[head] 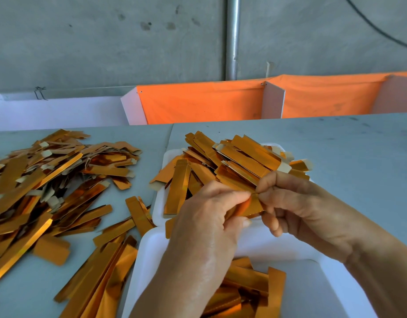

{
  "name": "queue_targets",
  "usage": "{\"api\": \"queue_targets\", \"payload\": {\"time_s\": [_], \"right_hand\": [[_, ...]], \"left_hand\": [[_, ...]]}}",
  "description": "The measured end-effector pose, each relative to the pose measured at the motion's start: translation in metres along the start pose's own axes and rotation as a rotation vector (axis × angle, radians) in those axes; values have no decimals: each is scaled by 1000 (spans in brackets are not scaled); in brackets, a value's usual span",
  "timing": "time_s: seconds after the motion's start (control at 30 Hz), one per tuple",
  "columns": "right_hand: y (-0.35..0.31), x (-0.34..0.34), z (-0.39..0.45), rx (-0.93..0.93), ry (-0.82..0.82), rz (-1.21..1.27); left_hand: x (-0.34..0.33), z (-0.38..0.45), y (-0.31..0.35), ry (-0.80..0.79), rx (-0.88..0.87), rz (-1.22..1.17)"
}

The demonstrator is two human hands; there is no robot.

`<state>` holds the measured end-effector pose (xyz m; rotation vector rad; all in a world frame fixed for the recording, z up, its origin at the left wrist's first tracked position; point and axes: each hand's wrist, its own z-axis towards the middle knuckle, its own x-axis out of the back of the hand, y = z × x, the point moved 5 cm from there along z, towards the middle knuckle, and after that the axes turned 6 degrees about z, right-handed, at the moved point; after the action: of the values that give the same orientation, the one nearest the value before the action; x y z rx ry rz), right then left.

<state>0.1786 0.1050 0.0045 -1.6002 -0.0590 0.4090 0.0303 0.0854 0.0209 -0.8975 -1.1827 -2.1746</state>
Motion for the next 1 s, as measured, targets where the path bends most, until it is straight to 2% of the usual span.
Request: {"api": "queue_targets", "payload": {"time_s": [0.27,0.43,0.67,0.83,0.93,1.0], "right_hand": [[4,2,1,-21,-112,328],[5,1,3,-16,-100,230],[9,-1,3,-58,-134,311],[12,-4,1,-169,-142,259],[19,-6,-2,-293,-188,245],[16,-7,-4,-292,-238,261]], "left_hand": [[4,2,2,-10,-12,-221],[1,2,-3,-32,36,-311],[0,0,-5,-62,103,-448],[-1,0,-3,-28,97,-390],[1,0,3,28,38,-268],[2,-1,10,44,-18,-166]]}}
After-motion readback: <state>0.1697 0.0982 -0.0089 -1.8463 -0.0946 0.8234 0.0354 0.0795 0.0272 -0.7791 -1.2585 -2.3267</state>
